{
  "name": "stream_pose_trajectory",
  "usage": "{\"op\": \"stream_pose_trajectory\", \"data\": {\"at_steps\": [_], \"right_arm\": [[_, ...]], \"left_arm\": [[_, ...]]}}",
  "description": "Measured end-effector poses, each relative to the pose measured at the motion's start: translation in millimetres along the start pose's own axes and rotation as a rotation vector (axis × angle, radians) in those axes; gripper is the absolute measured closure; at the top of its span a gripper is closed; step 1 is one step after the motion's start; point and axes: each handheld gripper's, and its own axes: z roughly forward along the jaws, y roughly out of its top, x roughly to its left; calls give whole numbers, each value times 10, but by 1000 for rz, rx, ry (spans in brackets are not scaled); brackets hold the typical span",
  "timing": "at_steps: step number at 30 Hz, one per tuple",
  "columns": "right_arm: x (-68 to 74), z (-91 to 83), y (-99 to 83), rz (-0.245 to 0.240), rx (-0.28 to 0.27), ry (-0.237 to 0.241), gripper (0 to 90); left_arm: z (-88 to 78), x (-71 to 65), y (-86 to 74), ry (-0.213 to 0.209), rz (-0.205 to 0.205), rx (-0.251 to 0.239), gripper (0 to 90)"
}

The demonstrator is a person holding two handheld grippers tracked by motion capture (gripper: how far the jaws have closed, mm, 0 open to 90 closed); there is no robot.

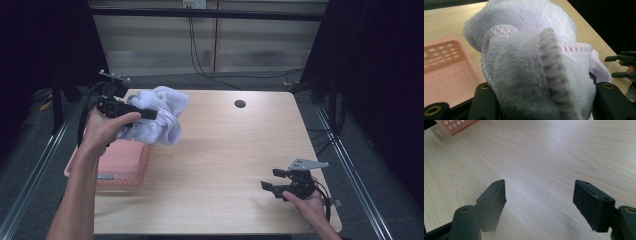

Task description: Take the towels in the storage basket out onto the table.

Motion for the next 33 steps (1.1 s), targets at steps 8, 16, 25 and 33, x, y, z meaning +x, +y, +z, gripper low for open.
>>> {"op": "stream_pose_trajectory", "data": {"at_steps": [8,16,25,33], "right_arm": [[-1,-9,0,2,-2,5,262],[-11,-11,-1,3,-3,4,261],[-9,-13,-4,1,-3,6,261],[0,1,-6,-3,4,9,253]], "left_arm": [[377,-227,23,-59,40,39,442],[793,-449,-90,-106,81,85,435],[1350,-770,-361,-151,157,146,432],[1798,-914,-695,-153,216,222,423]]}}
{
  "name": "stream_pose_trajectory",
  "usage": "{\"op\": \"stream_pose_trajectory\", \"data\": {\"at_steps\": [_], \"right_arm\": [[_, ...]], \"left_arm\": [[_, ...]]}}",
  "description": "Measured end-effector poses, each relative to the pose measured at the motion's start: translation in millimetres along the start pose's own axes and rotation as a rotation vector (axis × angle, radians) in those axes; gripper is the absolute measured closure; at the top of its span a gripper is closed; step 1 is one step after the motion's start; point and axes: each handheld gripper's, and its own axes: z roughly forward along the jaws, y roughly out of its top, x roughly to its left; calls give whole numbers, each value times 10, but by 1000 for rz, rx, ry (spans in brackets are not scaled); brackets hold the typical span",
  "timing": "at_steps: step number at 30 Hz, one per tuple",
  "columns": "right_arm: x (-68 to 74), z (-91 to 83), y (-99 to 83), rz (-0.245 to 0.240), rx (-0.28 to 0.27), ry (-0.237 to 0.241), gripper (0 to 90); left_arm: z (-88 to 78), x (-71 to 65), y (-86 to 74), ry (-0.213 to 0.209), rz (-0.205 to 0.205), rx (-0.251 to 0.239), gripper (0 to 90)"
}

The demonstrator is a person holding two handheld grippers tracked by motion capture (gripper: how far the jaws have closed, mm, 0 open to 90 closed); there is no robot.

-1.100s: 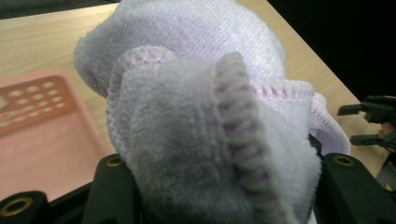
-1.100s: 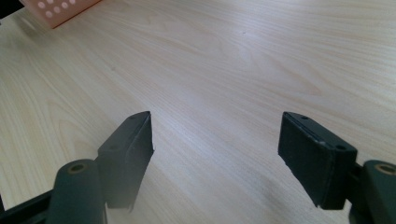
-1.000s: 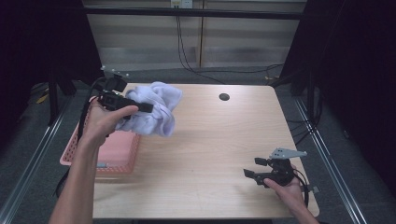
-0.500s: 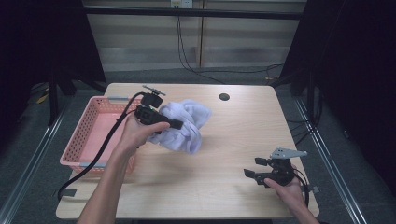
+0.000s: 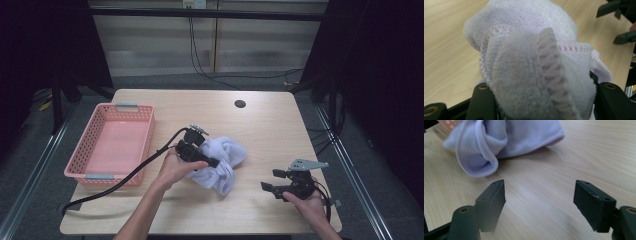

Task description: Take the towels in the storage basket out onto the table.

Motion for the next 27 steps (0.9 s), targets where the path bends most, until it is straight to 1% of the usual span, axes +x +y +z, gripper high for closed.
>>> {"op": "stream_pose_trajectory", "data": {"at_steps": [1,2,4,5,6,7,8,10,12,13,14,15,16,17,18,19,21,23,25,26,27], "right_arm": [[0,2,0,-2,0,-1,253],[2,2,0,-2,-1,-1,253],[8,2,-2,-3,0,0,253],[9,4,-3,-5,-1,1,253],[13,4,-3,-2,0,4,253],[15,5,-4,-6,2,4,253],[19,8,-4,-6,3,4,253],[21,20,-1,-9,6,6,253],[27,40,8,-8,5,7,253],[38,50,14,-9,5,11,252],[47,54,20,-13,5,11,251],[54,56,27,-17,3,11,250],[58,54,37,-25,6,4,249],[62,49,48,-31,2,2,247],[67,39,62,-28,-4,1,239],[66,31,79,-31,-10,0,234],[75,11,123,-23,-26,0,226],[83,7,174,-27,-39,2,218],[105,15,226,-35,-43,7,213],[120,26,252,-37,-48,13,210],[132,41,277,-44,-46,15,202]], "left_arm": [[42,0,-25,3,2,0,416],[80,3,-53,7,-14,-5,408],[127,23,-104,11,-10,-14,381],[141,35,-132,6,-26,-36,370],[146,47,-160,2,-40,-62,358],[150,50,-184,0,-36,-79,342],[152,52,-200,7,-22,-79,323],[148,86,-228,-19,-43,-108,282],[136,113,-237,-11,-54,-110,228],[130,117,-240,-13,-55,-120,194],[120,105,-240,1,-48,-128,178],[109,100,-238,5,-40,-132,155],[103,99,-233,1,-36,-134,147],[80,94,-225,12,-35,-122,152],[59,93,-224,16,-43,-128,152],[36,96,-221,23,-42,-128,150],[-6,97,-211,35,-47,-130,150],[-57,77,-200,53,-58,-147,151],[-109,49,-195,68,-29,-155,151],[-126,44,-193,70,-29,-158,151],[-147,48,-187,70,-38,-150,152]]}}
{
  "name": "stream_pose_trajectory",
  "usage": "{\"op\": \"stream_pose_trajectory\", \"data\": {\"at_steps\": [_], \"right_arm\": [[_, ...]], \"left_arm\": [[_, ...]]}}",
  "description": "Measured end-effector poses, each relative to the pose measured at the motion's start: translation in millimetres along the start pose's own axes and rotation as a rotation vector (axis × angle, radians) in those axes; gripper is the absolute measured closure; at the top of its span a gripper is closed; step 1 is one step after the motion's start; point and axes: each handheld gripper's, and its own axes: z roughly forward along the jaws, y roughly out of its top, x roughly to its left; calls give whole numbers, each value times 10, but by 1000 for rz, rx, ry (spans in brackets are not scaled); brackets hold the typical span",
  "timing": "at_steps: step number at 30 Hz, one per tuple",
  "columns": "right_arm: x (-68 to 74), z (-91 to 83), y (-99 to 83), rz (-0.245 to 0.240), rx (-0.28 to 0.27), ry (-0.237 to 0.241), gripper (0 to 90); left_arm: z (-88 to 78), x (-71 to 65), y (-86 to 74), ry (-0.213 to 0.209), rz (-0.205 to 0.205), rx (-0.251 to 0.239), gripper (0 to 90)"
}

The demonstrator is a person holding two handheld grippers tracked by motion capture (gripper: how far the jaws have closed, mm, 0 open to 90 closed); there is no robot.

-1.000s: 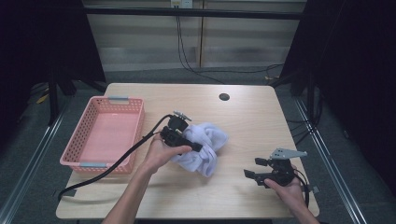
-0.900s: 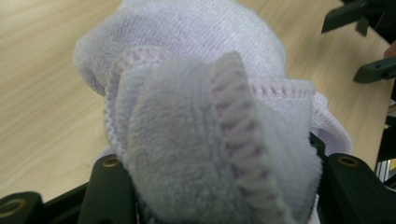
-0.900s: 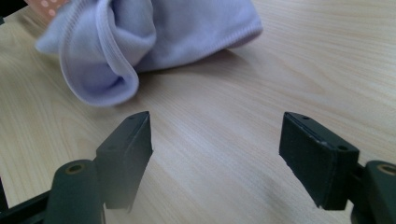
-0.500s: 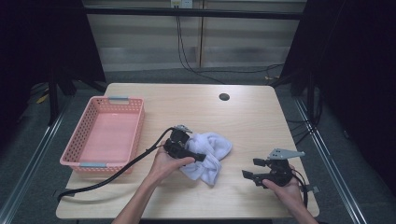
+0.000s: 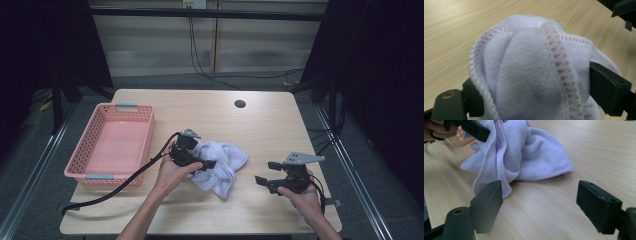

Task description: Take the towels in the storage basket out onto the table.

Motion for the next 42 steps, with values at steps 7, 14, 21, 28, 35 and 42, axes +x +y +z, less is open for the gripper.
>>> {"op": "stream_pose_trajectory", "data": {"at_steps": [7,14,21,28,35,42], "right_arm": [[29,205,200,-31,9,39,228],[68,543,432,-68,36,108,546],[112,793,519,-88,61,170,647],[187,979,428,-95,110,192,503],[255,1078,402,-90,114,248,749],[295,980,461,-84,96,321,855]], "left_arm": [[-272,56,-33,-30,15,-92,156],[-568,6,-206,-1,58,-142,318],[-807,-136,-414,-32,90,-161,480],[-464,-132,-611,-98,41,-132,352],[-113,-21,-476,-44,41,-136,286],[-39,9,-484,-55,24,-145,647]]}}
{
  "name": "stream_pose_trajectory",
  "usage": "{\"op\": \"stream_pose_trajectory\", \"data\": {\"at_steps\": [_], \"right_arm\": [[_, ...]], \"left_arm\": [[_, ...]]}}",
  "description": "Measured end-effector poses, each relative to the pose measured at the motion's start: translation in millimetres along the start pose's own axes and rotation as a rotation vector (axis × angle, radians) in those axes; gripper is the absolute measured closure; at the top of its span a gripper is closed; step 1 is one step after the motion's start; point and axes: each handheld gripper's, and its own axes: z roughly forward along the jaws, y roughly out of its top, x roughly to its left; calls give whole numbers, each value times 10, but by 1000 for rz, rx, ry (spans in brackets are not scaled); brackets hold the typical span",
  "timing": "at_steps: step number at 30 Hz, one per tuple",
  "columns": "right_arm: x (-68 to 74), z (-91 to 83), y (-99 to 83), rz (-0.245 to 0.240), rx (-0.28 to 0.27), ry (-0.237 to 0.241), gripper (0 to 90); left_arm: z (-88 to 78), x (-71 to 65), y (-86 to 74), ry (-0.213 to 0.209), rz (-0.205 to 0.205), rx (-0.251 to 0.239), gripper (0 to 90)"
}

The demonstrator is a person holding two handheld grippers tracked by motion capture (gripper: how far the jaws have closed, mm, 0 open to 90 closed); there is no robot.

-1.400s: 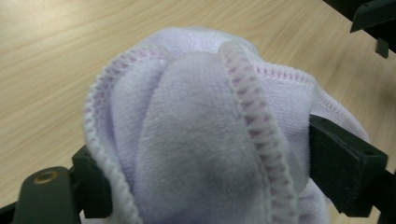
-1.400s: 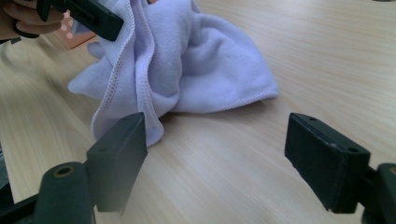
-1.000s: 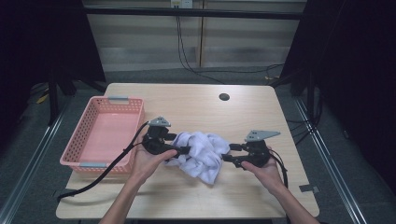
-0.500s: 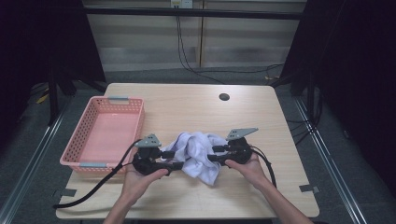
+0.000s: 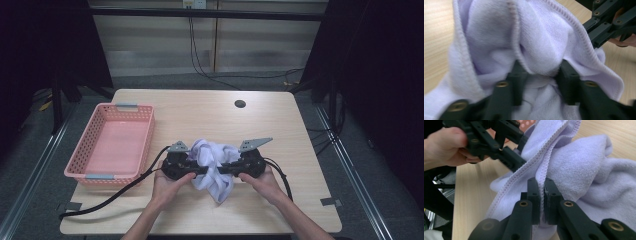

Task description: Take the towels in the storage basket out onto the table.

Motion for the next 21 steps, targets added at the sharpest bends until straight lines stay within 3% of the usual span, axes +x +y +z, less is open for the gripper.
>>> {"op": "stream_pose_trajectory", "data": {"at_steps": [2,8,10,12,15,18,21], "right_arm": [[15,-20,21,1,-10,-9,857],[-14,-196,113,19,-77,-38,861],[-35,-301,150,23,-106,-84,864],[-113,-436,176,46,-137,-98,869],[-191,-579,212,60,-162,-132,872],[-222,-630,256,69,-179,-124,872],[-212,-598,252,67,-171,-152,872]], "left_arm": [[-47,-31,22,-3,9,-24,727],[-216,-107,92,-34,29,-70,771],[-327,-123,113,-26,40,-97,814],[-417,-138,133,-15,56,-107,852],[-544,-152,160,-50,48,-133,852],[-530,-153,150,-61,27,-132,786],[-454,-225,67,-65,50,-88,835]]}}
